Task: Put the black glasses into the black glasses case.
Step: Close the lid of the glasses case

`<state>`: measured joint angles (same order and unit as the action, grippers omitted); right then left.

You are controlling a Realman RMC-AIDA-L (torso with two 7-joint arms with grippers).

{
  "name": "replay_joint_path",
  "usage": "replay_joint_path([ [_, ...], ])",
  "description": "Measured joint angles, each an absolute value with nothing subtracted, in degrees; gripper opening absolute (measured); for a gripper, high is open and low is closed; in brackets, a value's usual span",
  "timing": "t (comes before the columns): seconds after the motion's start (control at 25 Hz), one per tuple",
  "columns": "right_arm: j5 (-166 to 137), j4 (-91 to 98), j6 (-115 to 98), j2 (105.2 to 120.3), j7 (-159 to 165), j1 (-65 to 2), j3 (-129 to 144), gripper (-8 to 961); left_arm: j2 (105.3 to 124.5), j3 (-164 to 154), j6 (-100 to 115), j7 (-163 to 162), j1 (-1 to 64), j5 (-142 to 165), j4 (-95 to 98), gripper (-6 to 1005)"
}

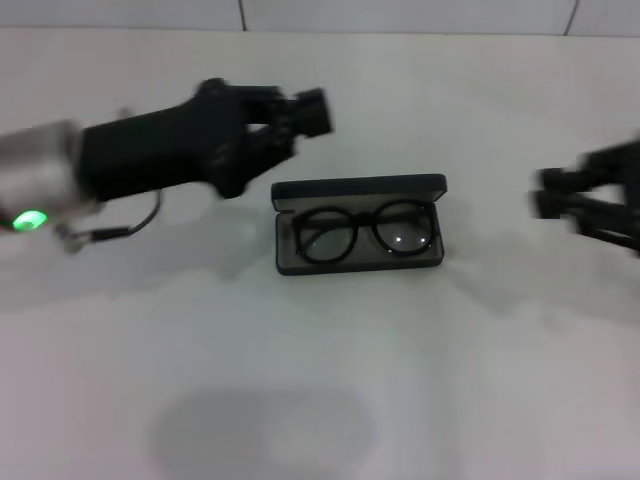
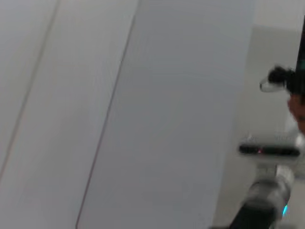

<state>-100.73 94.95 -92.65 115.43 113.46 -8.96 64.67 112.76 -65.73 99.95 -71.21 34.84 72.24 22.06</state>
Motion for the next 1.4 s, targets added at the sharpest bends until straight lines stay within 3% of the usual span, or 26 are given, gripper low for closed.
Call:
replay_joint_path([
  [0.2,-94.4,79.2,-105.9,115.47,106.9,-7.4,47.1,123,113.33,-65.8,90.2,-74.6,43.2,81.5,22.7,122],
  [0.4,-99.2,64.7,-112.6,115.41,98.9,-7.7,31.4,201,114.7,-65.8,82.0,-76.0,47.1,87.8,22.8,202],
  [0.52,-103.5,61.3,-113.1,115.31,97.4,-7.7,26.2,201,115.52,-65.8,77.7,-77.0,48.5,91.0,22.8,202],
  [0.72,-110.7,58.7,-112.4,115.27,96.1,-7.8,23.1,201,116.49,-65.8,72.1,-78.6,49.9,95.1,22.9,201],
  [1.4,-112.2,50.6,-107.4,115.53,89.4,-13.5,24.2,202,116.65,-65.5,71.5,-79.7,49.3,95.1,23.1,198],
])
